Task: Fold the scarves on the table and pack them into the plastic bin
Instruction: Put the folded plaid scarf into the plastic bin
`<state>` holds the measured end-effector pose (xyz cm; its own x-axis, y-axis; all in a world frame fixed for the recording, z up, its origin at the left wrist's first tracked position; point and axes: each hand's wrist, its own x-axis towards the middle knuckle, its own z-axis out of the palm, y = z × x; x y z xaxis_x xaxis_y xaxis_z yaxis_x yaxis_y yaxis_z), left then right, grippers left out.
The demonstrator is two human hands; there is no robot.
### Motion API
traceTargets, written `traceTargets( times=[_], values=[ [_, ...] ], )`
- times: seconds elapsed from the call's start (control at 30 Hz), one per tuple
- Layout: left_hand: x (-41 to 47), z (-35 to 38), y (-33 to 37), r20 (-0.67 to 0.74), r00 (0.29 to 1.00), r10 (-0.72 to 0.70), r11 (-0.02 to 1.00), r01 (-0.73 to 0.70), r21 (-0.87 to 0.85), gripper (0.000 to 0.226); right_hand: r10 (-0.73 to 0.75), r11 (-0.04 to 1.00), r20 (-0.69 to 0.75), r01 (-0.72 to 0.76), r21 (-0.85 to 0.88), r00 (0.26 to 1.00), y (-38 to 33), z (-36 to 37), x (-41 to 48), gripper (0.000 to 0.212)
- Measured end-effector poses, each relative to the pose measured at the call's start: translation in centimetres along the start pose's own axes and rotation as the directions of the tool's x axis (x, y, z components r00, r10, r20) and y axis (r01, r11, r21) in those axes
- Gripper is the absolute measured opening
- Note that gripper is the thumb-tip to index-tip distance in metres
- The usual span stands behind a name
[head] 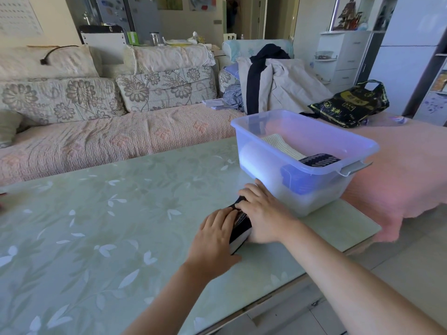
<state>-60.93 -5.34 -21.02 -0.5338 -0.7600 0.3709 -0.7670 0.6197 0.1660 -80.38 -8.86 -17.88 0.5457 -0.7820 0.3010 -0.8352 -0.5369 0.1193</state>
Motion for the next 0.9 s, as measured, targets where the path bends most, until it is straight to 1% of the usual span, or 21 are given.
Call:
traceTargets(
  times=[0.07,0.13,0.2,0.27,0.37,0.47,0.6,0.67,0.77,0.83,0.9],
  values=[
    [0.2,-0.2,-0.4,-0.059,0.998,-0.003,0.999,0.001,-0.046,0.076,0.024,0.997,0.081,-0.030,0.066,0.996,-0.1,-0.4,-0.2,0.051],
    [0.6,-1.0,-0.9,-0.053,0.999,-0.007,0.996,0.002,-0.092,0.072,0.053,0.986,0.156,-0.076,0.146,0.986,-0.3,-1.3,-0.4,0.053],
    [1.2,-2.3,-1.2,-0.090,0.996,0.017,0.991,-0.029,-0.129,0.066,0.085,0.977,0.173,-0.116,0.179,0.981,-0.5,-2.8,-0.5,0.053],
    [2.4,-4.2,-1.3,-0.146,0.985,0.087,0.983,-0.110,-0.150,0.061,0.115,0.964,0.156,-0.148,0.220,0.981,-0.3,-4.9,-0.5,0.052],
    [5.1,-7.5,-1.1,-0.225,0.958,0.177,0.967,-0.212,-0.143,0.061,0.141,0.958,0.069,-0.154,0.243,0.988,0.7,-8.9,0.2,0.053],
    [8.2,-10.8,-0.7,-0.283,0.935,0.216,0.950,-0.268,-0.159,0.060,0.135,0.973,0.005,-0.133,0.189,0.991,2.5,-13.2,1.4,0.058],
    [13.4,-13.6,0.6,-0.364,0.903,0.228,0.939,-0.302,-0.162,0.061,0.139,0.968,-0.060,-0.123,0.217,0.988,6.3,-17.9,3.0,0.063],
    [16.7,-14.1,1.2,-0.350,0.912,0.211,0.944,-0.284,-0.170,0.060,0.169,0.966,-0.070,-0.151,0.210,0.983,9.1,-19.6,3.9,0.064],
    [21.8,-13.6,2.4,-0.263,0.956,0.131,0.957,-0.191,-0.220,0.063,0.274,0.951,0.002,-0.271,0.151,0.962,14.1,-20.3,5.1,0.065],
    [24.9,-12.6,3.5,-0.156,0.985,0.074,0.962,-0.112,-0.250,0.065,0.313,0.938,0.079,-0.321,0.129,0.946,17.3,-19.7,5.7,0.067],
    [28.1,-11.0,4.3,0.017,1.000,0.017,0.973,-0.013,-0.231,0.063,0.339,0.927,0.156,-0.357,0.113,0.928,20.3,-18.6,6.2,0.069]
  ],
)
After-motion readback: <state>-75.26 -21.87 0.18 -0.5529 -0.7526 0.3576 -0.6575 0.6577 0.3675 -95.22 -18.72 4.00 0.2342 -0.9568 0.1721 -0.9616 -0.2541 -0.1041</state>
